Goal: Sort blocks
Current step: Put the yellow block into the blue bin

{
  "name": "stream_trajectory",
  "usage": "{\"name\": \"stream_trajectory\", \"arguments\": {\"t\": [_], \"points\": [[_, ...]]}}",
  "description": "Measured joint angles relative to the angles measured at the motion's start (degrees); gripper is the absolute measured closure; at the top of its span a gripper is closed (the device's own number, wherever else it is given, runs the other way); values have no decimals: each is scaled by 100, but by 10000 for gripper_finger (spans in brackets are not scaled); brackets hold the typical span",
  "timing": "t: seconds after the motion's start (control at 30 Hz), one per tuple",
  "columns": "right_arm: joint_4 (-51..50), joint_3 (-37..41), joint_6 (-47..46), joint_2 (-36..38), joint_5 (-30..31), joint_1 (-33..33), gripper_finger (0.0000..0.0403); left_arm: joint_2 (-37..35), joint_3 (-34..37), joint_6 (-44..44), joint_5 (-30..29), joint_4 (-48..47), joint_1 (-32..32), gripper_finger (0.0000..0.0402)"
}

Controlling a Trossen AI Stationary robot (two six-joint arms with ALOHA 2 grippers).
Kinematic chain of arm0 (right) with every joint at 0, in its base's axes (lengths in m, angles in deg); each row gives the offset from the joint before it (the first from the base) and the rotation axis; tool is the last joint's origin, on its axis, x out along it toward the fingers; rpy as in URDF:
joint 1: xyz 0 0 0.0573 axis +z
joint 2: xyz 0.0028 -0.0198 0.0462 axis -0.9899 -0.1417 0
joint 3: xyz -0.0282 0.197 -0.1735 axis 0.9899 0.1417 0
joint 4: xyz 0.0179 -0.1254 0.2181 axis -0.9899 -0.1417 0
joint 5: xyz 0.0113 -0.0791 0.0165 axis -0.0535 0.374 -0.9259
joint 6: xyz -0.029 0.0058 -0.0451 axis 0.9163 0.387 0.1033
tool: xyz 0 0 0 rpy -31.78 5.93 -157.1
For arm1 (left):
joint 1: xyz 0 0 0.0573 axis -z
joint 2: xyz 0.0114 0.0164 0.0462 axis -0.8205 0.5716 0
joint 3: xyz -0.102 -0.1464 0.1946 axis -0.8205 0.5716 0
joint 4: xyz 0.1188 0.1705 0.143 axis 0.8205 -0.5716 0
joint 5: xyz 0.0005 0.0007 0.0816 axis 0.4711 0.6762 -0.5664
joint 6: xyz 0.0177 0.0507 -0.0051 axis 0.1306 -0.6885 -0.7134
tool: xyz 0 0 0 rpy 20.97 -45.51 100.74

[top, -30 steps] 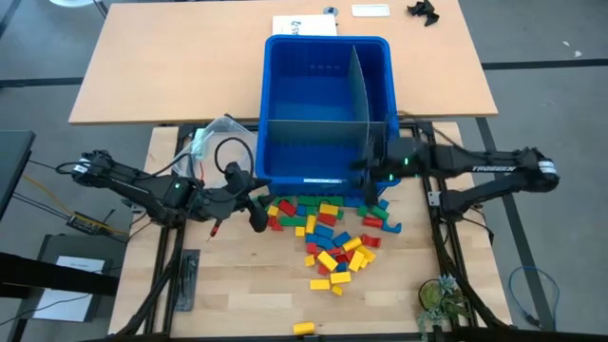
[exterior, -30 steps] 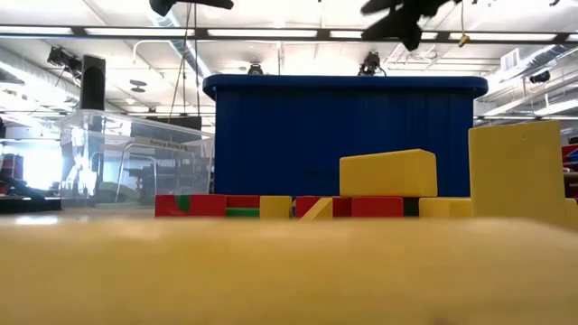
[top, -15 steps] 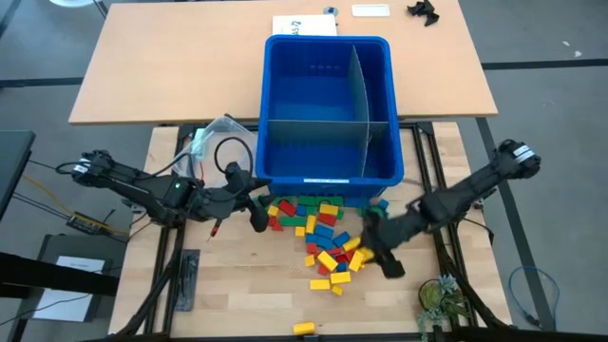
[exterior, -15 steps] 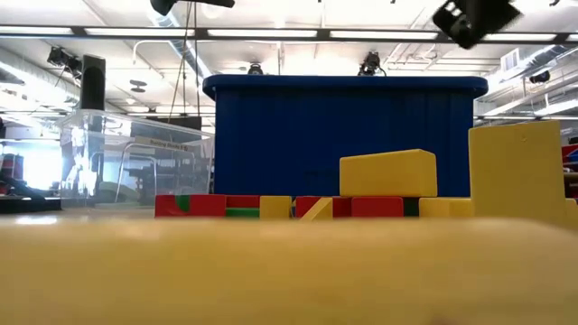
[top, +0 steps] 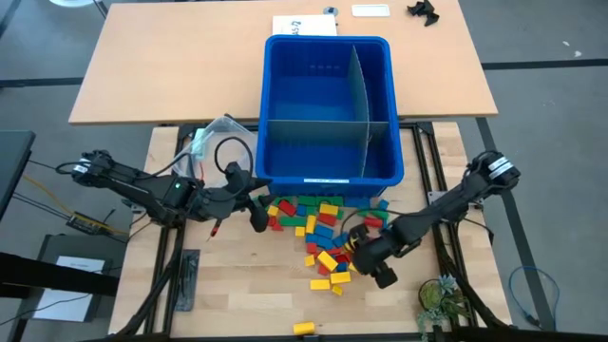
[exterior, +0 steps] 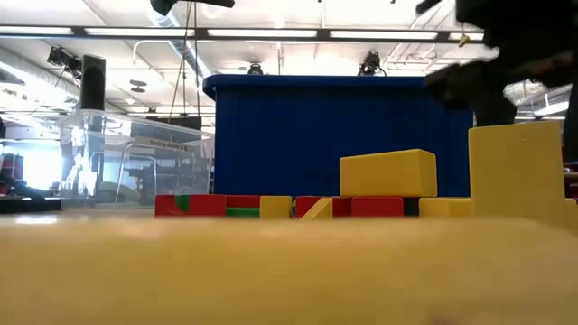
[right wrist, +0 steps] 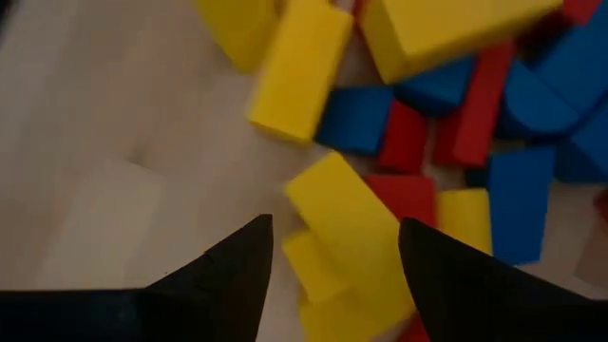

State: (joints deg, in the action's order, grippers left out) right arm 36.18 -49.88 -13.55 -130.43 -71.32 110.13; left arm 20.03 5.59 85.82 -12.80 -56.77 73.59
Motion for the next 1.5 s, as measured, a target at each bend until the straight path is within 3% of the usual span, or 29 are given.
{"name": "stream_trajectory", "arguments": {"t": [0.27, 0.6, 1.13, 1.5], "points": [[-151, 0, 324, -223, -86, -409, 154, 2, 0, 1, 1, -2, 1, 188], [-35, -11, 638, -406, -235, -477, 203, 2, 0, 2, 1, 79, 0, 188], [33, -17, 754, -411, -238, -487, 398, 2, 0, 0, 0, 204, 0, 188], [-169, -17, -314, -185, -179, -554, 352, 2, 0, 1, 1, 205, 1, 188]]}}
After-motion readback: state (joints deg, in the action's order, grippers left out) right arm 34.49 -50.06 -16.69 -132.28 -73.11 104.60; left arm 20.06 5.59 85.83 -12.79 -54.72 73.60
